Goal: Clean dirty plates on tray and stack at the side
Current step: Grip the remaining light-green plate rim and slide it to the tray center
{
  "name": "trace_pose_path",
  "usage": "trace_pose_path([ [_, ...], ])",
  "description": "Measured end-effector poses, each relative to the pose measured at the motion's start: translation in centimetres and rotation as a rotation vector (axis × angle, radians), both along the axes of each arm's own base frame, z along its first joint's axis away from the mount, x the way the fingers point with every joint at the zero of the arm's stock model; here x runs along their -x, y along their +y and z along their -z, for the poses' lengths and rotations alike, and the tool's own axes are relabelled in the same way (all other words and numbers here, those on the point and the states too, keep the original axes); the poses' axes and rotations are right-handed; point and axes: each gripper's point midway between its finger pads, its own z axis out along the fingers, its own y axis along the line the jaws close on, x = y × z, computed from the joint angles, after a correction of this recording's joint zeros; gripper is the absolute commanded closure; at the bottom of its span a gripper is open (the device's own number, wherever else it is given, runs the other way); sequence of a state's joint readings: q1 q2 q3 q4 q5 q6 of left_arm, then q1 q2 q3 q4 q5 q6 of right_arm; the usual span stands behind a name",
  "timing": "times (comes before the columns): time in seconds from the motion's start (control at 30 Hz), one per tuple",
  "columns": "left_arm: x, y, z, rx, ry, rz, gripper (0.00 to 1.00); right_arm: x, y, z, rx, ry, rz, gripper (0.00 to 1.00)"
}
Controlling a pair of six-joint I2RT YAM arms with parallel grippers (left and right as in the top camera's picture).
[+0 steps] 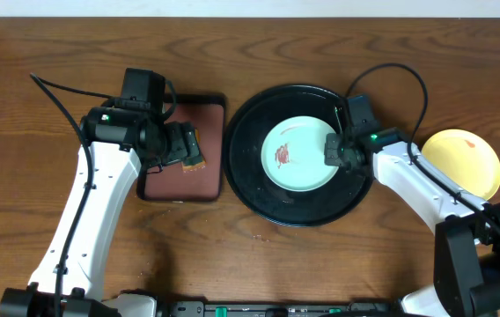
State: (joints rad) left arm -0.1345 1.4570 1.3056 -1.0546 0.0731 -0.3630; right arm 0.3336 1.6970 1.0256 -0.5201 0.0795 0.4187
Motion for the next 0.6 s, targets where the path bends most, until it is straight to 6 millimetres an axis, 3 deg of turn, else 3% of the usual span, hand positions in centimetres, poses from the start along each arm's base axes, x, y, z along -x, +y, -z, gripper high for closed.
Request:
trace_pose_path([
  [0.03, 0.0, 0.0, 0.0, 0.000, -0.002, 0.000, 0.07, 0.3, -0.2, 0.1, 0.003, 0.011, 0.028, 0.70],
  [0.07, -0.1, 0.0, 0.0, 0.001, -0.004, 0.000, 0.07, 0.3, -0.2, 0.2, 0.005, 0.012, 0.050, 0.69],
  [0.27, -0.2, 0.0, -0.1, 0.000, -0.008, 0.000, 0.07, -0.7, -0.3, -0.4, 0.045, -0.033, -0.028, 0.69],
  [0.4, -1.4, 0.0, -0.1, 0.000, -0.060, -0.003, 0.08, -1.0, 0.4, -1.3, 0.015, -0.024, -0.111, 0.68],
  [0.5, -2.4, -0.1, 1.2, 0.000, -0.089, -0.004, 0.17, -1.7, 1.0, -2.4, -0.060, -0.027, -0.145, 0.68],
  [0.6, -3.1, -0.1, 4.3, -0.006, -0.056, -0.014, 0.27, -2.2, 1.6, -3.4, -0.140, -0.031, -0.170, 0.68],
])
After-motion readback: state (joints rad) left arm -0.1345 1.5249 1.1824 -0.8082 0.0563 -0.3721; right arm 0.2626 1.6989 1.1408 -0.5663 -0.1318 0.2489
